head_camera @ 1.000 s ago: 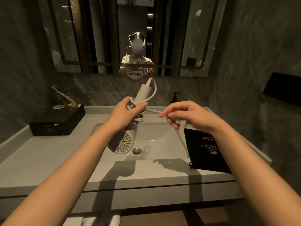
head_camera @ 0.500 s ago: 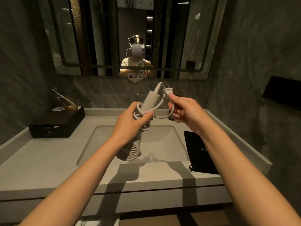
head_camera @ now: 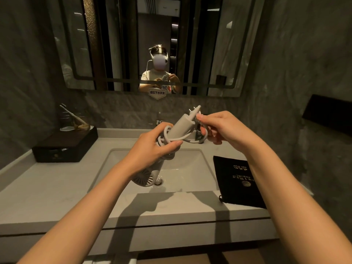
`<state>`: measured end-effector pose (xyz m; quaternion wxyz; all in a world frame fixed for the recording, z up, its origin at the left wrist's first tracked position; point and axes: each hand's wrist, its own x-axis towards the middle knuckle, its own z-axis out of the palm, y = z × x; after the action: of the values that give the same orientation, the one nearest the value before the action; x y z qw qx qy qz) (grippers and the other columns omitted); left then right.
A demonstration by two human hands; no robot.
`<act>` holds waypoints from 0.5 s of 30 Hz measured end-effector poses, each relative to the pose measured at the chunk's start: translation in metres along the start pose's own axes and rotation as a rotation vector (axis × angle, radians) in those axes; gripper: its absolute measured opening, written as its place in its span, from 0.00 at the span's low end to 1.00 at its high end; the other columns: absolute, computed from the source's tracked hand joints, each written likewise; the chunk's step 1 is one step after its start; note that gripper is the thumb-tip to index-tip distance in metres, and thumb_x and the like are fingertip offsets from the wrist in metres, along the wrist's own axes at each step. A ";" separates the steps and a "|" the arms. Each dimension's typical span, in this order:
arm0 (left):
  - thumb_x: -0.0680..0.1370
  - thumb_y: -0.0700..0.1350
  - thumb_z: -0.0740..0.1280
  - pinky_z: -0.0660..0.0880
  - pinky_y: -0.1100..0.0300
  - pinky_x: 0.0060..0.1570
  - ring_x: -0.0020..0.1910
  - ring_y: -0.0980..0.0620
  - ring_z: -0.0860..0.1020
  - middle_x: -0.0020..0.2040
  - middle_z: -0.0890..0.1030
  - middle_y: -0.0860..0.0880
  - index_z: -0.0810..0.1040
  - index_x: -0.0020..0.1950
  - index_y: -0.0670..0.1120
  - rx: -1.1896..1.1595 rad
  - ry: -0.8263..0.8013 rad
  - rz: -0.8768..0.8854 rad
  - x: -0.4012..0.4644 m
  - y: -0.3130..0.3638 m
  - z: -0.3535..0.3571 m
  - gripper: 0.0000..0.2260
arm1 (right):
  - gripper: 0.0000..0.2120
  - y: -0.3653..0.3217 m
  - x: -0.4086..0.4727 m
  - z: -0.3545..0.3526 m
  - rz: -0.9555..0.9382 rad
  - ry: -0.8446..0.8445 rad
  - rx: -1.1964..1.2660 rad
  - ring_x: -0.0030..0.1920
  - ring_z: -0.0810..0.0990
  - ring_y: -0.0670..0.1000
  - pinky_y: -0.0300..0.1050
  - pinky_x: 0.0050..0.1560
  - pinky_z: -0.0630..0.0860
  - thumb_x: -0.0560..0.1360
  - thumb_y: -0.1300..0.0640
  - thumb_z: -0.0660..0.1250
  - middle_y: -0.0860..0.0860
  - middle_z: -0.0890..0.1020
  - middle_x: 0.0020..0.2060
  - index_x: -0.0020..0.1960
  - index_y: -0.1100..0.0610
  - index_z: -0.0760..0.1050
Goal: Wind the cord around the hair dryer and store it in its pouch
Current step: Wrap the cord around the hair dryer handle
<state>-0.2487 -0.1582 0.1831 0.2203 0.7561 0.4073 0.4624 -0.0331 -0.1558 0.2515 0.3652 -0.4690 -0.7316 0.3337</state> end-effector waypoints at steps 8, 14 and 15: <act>0.69 0.60 0.67 0.78 0.66 0.47 0.49 0.61 0.80 0.51 0.81 0.57 0.75 0.57 0.57 -0.077 -0.105 -0.028 0.004 0.006 -0.006 0.18 | 0.22 -0.010 -0.011 -0.002 -0.143 0.117 -0.490 0.33 0.71 0.48 0.48 0.41 0.72 0.82 0.46 0.52 0.49 0.72 0.29 0.33 0.54 0.70; 0.71 0.58 0.65 0.75 0.70 0.45 0.44 0.62 0.80 0.45 0.82 0.57 0.76 0.54 0.56 -0.143 -0.169 -0.054 0.004 0.009 -0.006 0.13 | 0.20 0.007 -0.007 0.007 -0.202 0.203 -0.250 0.46 0.76 0.45 0.40 0.46 0.75 0.80 0.49 0.59 0.47 0.78 0.47 0.39 0.62 0.79; 0.71 0.57 0.65 0.75 0.71 0.44 0.43 0.63 0.80 0.44 0.83 0.59 0.77 0.53 0.55 -0.161 -0.186 -0.065 0.004 0.010 -0.005 0.13 | 0.19 0.010 -0.005 0.010 -0.190 0.220 -0.084 0.48 0.78 0.43 0.37 0.48 0.74 0.79 0.51 0.61 0.44 0.79 0.48 0.41 0.64 0.81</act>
<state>-0.2485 -0.1610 0.1948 0.3320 0.7620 0.3708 0.4142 -0.0356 -0.1589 0.2371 0.4531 -0.4465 -0.7415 0.2132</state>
